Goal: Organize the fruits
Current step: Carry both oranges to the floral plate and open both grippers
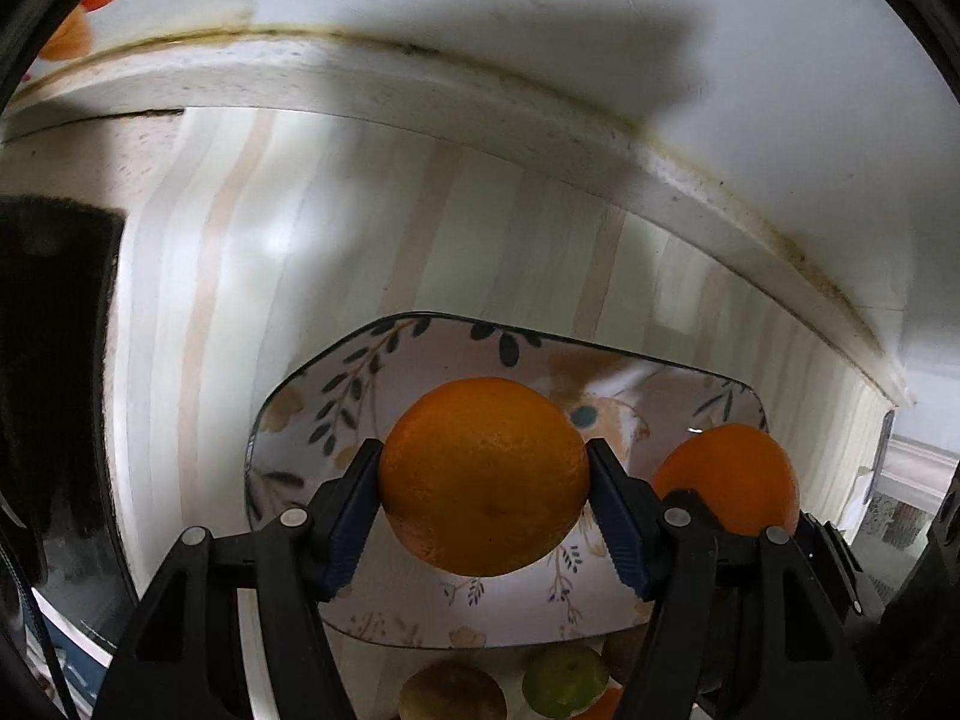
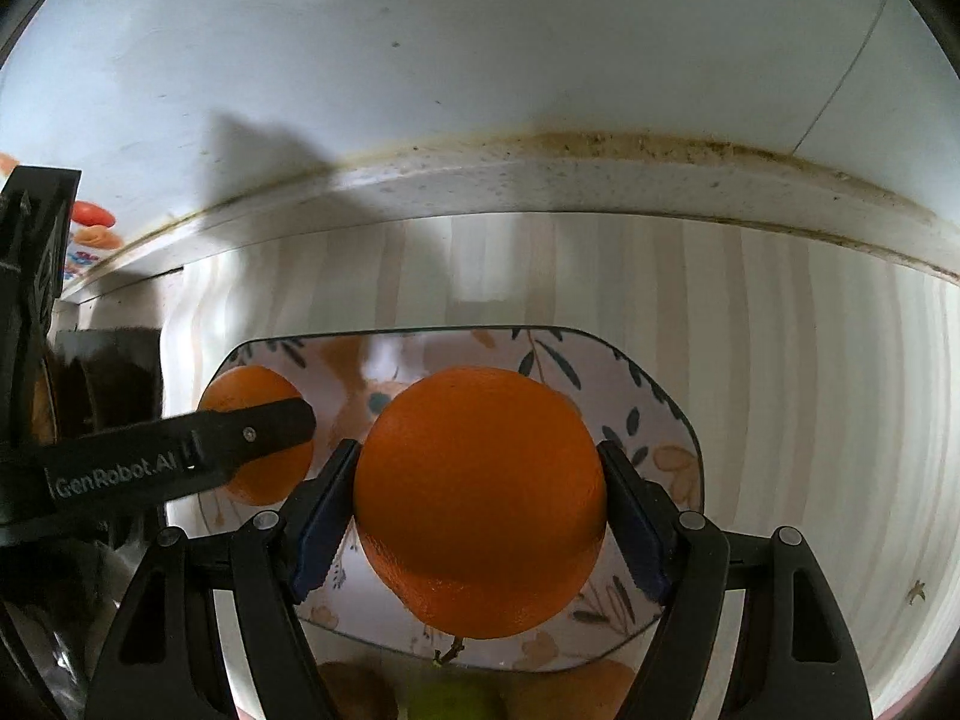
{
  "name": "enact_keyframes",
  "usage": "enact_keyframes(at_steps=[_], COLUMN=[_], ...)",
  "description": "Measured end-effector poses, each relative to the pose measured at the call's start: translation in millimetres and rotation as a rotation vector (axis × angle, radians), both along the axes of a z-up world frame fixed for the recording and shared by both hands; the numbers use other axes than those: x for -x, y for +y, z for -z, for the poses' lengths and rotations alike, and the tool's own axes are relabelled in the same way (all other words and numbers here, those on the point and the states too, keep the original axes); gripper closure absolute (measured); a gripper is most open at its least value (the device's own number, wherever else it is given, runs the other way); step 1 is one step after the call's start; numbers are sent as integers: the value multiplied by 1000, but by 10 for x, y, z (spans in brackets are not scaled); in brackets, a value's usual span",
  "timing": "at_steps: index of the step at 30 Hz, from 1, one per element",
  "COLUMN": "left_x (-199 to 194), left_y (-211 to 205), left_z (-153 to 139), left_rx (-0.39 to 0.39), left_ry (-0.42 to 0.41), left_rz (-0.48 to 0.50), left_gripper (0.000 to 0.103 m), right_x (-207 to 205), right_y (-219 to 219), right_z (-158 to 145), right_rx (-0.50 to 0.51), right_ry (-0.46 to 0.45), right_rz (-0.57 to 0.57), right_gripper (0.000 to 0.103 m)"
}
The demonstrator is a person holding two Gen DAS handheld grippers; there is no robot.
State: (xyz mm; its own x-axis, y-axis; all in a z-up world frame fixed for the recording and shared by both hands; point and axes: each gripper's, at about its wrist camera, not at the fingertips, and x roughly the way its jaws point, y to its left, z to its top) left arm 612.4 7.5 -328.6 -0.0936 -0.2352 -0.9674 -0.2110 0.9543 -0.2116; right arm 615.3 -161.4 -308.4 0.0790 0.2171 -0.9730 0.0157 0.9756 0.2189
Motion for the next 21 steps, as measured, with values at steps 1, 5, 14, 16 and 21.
enact_keyframes(at_steps=[1,5,14,16,21], left_x=[-7,-14,43,112,397], left_y=[-16,-9,76,101,83], left_z=[18,33,-374,-533,-954], left_rx=[-1,4,-85,-119,-203], left_ry=[8,11,-115,-144,-223], left_rz=[7,12,47,56,83], left_gripper=[39,38,12,12,12], right_x=[-8,-52,-1,85,314], right_y=[5,-4,-18,-51,-72], right_z=[28,144,-160,-272,-574], right_rx=[-2,-17,45,61,91], right_ry=[5,32,-2,-19,-63], right_rz=[3,4,-40,-33,-31], right_gripper=[24,22,6,6,6])
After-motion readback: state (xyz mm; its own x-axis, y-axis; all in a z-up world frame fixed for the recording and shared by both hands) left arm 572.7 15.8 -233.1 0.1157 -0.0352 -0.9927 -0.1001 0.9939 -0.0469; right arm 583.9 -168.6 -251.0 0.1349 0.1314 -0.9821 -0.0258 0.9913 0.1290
